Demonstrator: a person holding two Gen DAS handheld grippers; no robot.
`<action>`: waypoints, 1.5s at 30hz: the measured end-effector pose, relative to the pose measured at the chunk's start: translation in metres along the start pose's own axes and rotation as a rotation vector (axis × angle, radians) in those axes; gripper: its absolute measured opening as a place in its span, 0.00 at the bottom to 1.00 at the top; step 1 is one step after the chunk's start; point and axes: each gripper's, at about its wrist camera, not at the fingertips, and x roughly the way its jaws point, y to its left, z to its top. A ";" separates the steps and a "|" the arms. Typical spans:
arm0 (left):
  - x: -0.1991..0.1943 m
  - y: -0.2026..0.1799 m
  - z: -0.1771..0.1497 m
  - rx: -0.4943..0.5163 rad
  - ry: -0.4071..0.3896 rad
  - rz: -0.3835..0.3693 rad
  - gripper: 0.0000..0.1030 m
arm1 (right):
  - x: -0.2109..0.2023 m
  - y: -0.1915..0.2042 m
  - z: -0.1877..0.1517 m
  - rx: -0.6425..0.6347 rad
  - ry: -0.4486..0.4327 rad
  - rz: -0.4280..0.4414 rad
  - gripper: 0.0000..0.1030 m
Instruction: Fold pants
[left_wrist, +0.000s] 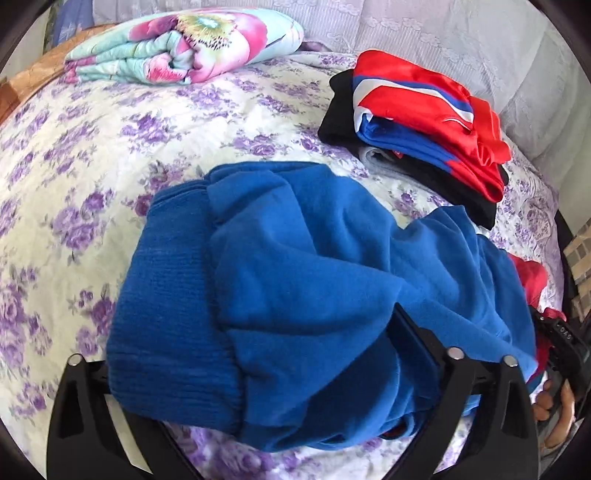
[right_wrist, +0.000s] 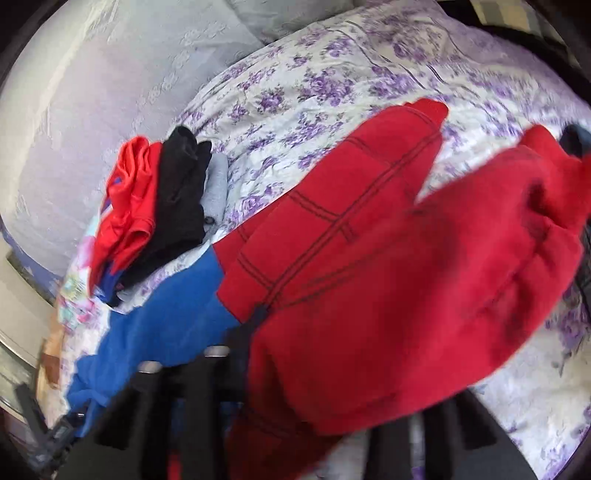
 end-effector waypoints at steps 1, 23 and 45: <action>-0.002 0.000 0.000 0.007 -0.005 -0.008 0.72 | -0.003 -0.009 0.000 0.038 0.002 0.043 0.13; -0.155 0.180 -0.038 -0.145 -0.064 0.070 0.39 | -0.142 0.064 -0.184 -0.258 0.225 0.234 0.40; -0.186 0.178 -0.063 -0.138 -0.173 0.088 0.84 | -0.108 0.044 -0.090 -0.005 0.102 0.255 0.57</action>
